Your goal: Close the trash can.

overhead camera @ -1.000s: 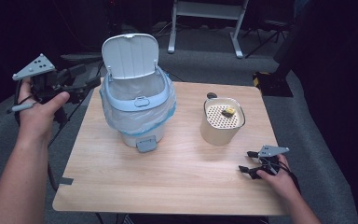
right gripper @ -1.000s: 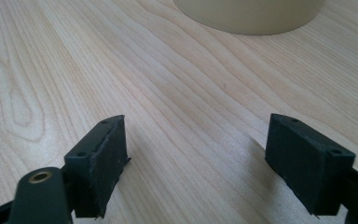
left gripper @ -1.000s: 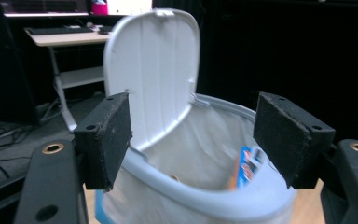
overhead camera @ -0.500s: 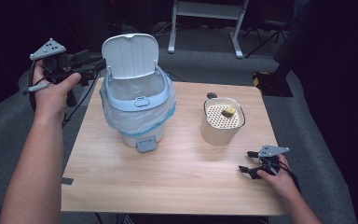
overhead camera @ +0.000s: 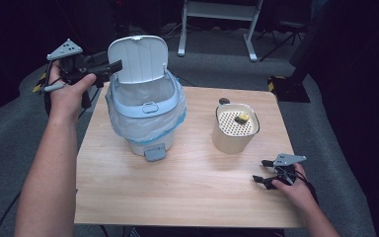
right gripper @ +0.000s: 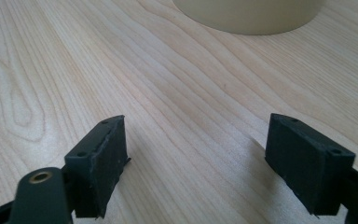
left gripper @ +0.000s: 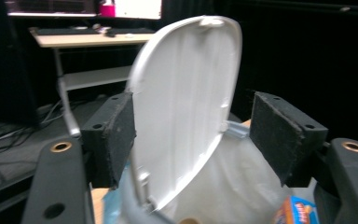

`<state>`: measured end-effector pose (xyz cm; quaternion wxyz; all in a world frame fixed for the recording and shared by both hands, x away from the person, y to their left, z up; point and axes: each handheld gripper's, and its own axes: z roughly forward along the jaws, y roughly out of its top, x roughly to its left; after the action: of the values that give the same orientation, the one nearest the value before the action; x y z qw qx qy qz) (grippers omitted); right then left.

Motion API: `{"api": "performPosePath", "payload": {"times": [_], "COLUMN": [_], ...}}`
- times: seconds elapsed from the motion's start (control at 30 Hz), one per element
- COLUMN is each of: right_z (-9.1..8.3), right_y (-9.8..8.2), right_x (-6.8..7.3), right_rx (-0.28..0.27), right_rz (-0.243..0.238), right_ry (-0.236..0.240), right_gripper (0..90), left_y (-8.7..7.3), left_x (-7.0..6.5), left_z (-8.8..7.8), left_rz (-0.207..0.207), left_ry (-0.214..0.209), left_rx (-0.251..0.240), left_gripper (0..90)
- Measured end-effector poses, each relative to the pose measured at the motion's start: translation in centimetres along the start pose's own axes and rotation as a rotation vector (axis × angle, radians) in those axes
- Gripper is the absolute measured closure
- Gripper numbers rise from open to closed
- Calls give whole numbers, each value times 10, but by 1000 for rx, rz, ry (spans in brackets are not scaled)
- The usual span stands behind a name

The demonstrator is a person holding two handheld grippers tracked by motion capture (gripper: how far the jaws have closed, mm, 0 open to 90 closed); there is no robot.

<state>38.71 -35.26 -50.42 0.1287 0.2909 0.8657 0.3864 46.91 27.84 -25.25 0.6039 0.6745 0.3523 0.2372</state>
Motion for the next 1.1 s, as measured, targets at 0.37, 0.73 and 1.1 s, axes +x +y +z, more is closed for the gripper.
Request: {"api": "performPosePath", "payload": {"times": [0.37, 0.73, 1.1], "right_z": [0, 0, 0], "right_y": [0, 0, 0], "right_x": [0, 0, 0], "right_rx": [0, 0, -1], "right_rz": [-1, 0, -1], "right_ry": [-1, 0, 0], "right_gripper": [208, 208, 207], "left_y": [3, 3, 6], "left_x": [-14, 2, -1], "left_z": [3, -1, 13], "left_rz": [29, 11, 3], "left_ry": [-63, 119, 66], "left_rx": [33, 57, 97], "left_gripper": [339, 251, 263]}}
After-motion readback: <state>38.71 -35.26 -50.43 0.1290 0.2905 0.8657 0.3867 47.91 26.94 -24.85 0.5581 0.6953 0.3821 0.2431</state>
